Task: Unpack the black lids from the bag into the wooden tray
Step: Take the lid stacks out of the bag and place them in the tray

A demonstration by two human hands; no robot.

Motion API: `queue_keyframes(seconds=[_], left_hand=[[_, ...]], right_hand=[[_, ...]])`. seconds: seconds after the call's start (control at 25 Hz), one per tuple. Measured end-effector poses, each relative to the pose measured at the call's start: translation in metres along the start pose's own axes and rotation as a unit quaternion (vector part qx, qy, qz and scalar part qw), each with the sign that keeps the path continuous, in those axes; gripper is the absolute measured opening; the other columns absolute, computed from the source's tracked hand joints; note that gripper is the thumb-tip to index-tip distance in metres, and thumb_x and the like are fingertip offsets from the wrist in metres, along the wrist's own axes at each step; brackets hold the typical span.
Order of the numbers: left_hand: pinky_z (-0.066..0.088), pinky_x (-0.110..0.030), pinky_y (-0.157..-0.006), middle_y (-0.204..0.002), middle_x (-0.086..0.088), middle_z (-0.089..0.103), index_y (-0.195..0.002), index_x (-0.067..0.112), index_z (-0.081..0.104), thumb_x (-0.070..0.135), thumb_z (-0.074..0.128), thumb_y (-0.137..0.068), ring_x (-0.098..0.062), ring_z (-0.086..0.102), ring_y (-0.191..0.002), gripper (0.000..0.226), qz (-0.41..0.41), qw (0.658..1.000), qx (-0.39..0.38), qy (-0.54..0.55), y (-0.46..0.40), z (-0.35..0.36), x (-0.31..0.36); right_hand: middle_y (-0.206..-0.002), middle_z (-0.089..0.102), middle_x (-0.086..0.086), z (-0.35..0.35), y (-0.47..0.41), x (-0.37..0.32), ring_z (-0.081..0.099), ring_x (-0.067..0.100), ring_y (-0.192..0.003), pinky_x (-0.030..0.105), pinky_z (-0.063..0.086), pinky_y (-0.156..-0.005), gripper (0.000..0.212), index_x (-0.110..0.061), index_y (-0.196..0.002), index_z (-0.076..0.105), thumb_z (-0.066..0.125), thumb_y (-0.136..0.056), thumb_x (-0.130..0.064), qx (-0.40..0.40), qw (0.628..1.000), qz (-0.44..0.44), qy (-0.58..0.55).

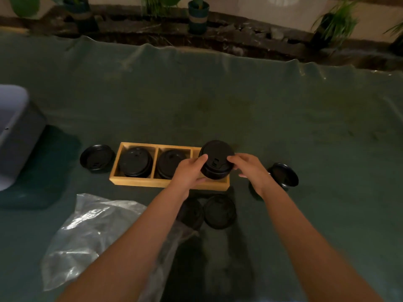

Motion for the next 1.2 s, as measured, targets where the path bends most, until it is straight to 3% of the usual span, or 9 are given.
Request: queue_keyframes(seconds=[0.16, 0.28, 0.4, 0.48, 0.6, 0.68, 0.8, 0.96, 1.2], left_hand=[[0.056, -0.033, -0.075, -0.101, -0.006, 0.064, -0.087, 0.014, 0.063, 0.036, 0.049, -0.092, -0.013, 0.061, -0.081, 0.027, 0.053, 0.993, 0.076, -0.076, -0.01, 0.004, -0.009], [0.051, -0.051, -0.088, -0.102, -0.02, 0.068, -0.087, 0.006, 0.065, 0.042, 0.045, -0.092, -0.03, 0.064, -0.092, 0.041, 0.08, 0.972, 0.126, -0.182, -0.013, 0.002, -0.019], [0.052, -0.053, -0.085, -0.1, -0.024, 0.067, -0.077, 0.013, 0.062, 0.043, 0.048, -0.091, -0.035, 0.064, -0.094, 0.035, 0.08, 0.97, 0.143, -0.181, -0.017, 0.001, -0.029], [0.055, -0.052, -0.081, -0.093, -0.021, 0.069, -0.066, 0.02, 0.061, 0.043, 0.052, -0.089, -0.032, 0.066, -0.089, 0.034, 0.083, 0.967, 0.171, -0.172, -0.019, 0.0, -0.029], [0.057, -0.047, -0.077, -0.08, -0.01, 0.069, -0.063, 0.026, 0.06, 0.043, 0.052, -0.089, -0.024, 0.068, -0.08, 0.032, 0.08, 0.963, 0.193, -0.169, -0.024, 0.002, -0.025], [0.059, -0.043, -0.074, -0.074, -0.003, 0.066, -0.068, 0.021, 0.063, 0.039, 0.051, -0.091, -0.021, 0.069, -0.076, 0.031, 0.077, 0.963, 0.199, -0.164, -0.026, 0.004, -0.022], [0.058, -0.044, -0.074, -0.079, -0.014, 0.07, -0.083, 0.004, 0.069, 0.033, 0.051, -0.092, -0.027, 0.069, -0.073, 0.035, 0.108, 0.944, 0.234, -0.206, -0.028, 0.002, -0.021], [0.048, -0.031, -0.061, -0.069, -0.01, 0.068, -0.078, 0.001, 0.07, 0.031, 0.058, -0.088, -0.02, 0.062, -0.061, 0.033, 0.153, 0.91, 0.261, -0.285, -0.021, 0.002, -0.024], [0.036, -0.017, -0.053, -0.065, 0.004, 0.062, -0.08, 0.011, 0.069, 0.039, 0.066, -0.08, -0.004, 0.051, -0.056, 0.029, 0.154, 0.881, 0.308, -0.324, -0.022, 0.0, -0.023]], right_hand=[[-0.095, 0.064, 0.002, 0.001, -0.028, 0.012, 0.058, 0.014, -0.086, 0.026, 0.048, -0.07, 0.025, -0.013, -0.107, 0.065, 0.058, -0.087, -0.026, -0.046, 0.997, -0.024, 0.053], [-0.093, 0.066, 0.003, 0.004, -0.039, 0.02, 0.06, 0.018, -0.089, 0.036, 0.049, -0.083, 0.025, -0.013, -0.102, 0.068, 0.058, -0.085, -0.029, -0.065, 0.991, -0.042, 0.109], [-0.086, 0.064, 0.003, 0.003, -0.045, 0.026, 0.061, 0.021, -0.089, 0.038, 0.049, -0.081, 0.029, -0.006, -0.096, 0.07, 0.06, -0.084, -0.031, -0.064, 0.984, -0.079, 0.146], [-0.085, 0.063, 0.004, 0.003, -0.049, 0.028, 0.06, 0.022, -0.092, 0.036, 0.048, -0.082, 0.032, -0.005, -0.092, 0.071, 0.06, -0.084, -0.034, -0.056, 0.978, -0.097, 0.173], [-0.108, 0.061, 0.012, 0.005, -0.062, 0.03, 0.052, 0.023, -0.11, 0.037, 0.043, -0.094, 0.039, -0.008, -0.101, 0.07, 0.058, -0.084, -0.041, -0.046, 0.975, -0.094, 0.198], [-0.116, 0.056, 0.01, 0.007, -0.069, 0.027, 0.049, 0.02, -0.114, 0.033, 0.04, -0.097, 0.044, -0.009, -0.108, 0.067, 0.058, -0.083, -0.044, -0.036, 0.973, -0.085, 0.212], [-0.114, 0.054, 0.009, 0.01, -0.071, 0.028, 0.047, 0.018, -0.114, 0.025, 0.036, -0.094, 0.045, -0.007, -0.107, 0.067, 0.06, -0.082, -0.044, -0.023, 0.966, -0.099, 0.238], [-0.107, 0.039, 0.001, 0.011, -0.066, 0.034, 0.041, 0.008, -0.099, 0.018, 0.029, -0.086, 0.047, -0.009, -0.113, 0.063, 0.062, -0.08, -0.043, -0.002, 0.959, -0.103, 0.265], [-0.114, 0.048, 0.007, 0.017, -0.053, 0.041, 0.041, 0.006, -0.088, 0.025, 0.037, -0.075, 0.051, -0.02, -0.118, 0.045, 0.068, -0.077, -0.039, 0.086, 0.97, -0.095, 0.208]])
Point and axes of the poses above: each hand's wrist, its own y-axis away from the middle knuckle, its own z-axis out of the palm, x = y × z, the point moved 3 cm from there along -y, towards the middle knuckle
